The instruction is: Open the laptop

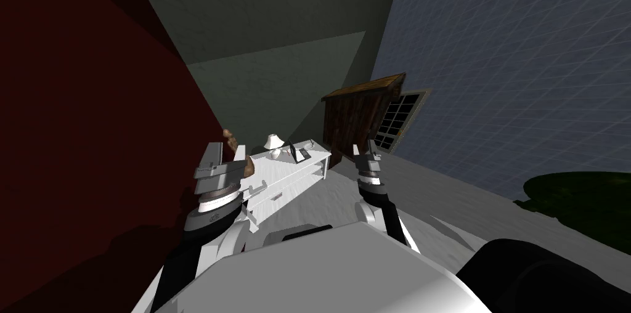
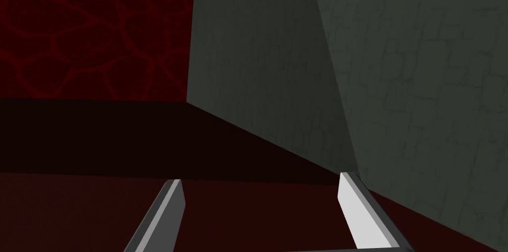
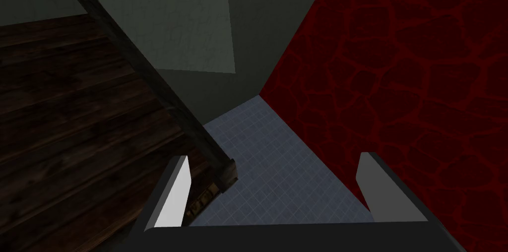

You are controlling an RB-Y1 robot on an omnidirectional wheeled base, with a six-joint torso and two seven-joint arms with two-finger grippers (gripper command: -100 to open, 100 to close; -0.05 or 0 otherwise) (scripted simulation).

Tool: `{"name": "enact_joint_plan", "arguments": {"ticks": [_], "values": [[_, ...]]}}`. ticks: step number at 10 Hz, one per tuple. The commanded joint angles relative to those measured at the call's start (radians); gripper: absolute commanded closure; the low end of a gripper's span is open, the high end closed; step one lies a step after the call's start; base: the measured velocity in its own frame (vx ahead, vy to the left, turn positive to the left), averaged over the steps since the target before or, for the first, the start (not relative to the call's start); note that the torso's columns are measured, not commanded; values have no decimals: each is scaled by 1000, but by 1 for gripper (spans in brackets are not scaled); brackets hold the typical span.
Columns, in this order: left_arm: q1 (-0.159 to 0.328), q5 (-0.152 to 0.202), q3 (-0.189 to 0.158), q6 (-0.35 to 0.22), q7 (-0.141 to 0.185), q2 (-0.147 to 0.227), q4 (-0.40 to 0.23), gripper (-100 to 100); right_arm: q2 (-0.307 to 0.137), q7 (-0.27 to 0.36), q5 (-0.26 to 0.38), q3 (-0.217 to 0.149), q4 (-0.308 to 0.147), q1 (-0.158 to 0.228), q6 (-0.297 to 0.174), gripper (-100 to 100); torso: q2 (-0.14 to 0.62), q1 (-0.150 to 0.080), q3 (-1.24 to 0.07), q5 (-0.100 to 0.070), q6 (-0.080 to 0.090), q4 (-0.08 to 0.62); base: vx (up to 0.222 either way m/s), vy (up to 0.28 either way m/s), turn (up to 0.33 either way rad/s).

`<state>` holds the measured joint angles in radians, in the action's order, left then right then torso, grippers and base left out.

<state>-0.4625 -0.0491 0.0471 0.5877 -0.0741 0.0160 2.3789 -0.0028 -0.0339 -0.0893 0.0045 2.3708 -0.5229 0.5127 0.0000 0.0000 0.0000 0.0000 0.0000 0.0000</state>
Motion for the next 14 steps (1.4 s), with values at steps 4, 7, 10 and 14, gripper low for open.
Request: {"name": "enact_joint_plan", "arguments": {"ticks": [4,7,10,14], "values": [[0,0,0,0,0,0,0,0,0,0,0,0,0,0,0,0,248,0,-497,0,0,248,0,0,0],[0,0,0,0,0,0,0,0,0,0,0,0,0,0,0,0,470,0,-939,0,0,470,0,0,0],[4,-1,-3,-12,-3,29,-4,-100,0,0,0,0,0,0,0,0,691,0,-1382,0,0,691,7,-4,4],[32,-12,-28,-102,-22,103,-31,-100,0,0,0,0,0,0,0,0,734,-3,-1478,-1,0,737,82,-63,30]]}}
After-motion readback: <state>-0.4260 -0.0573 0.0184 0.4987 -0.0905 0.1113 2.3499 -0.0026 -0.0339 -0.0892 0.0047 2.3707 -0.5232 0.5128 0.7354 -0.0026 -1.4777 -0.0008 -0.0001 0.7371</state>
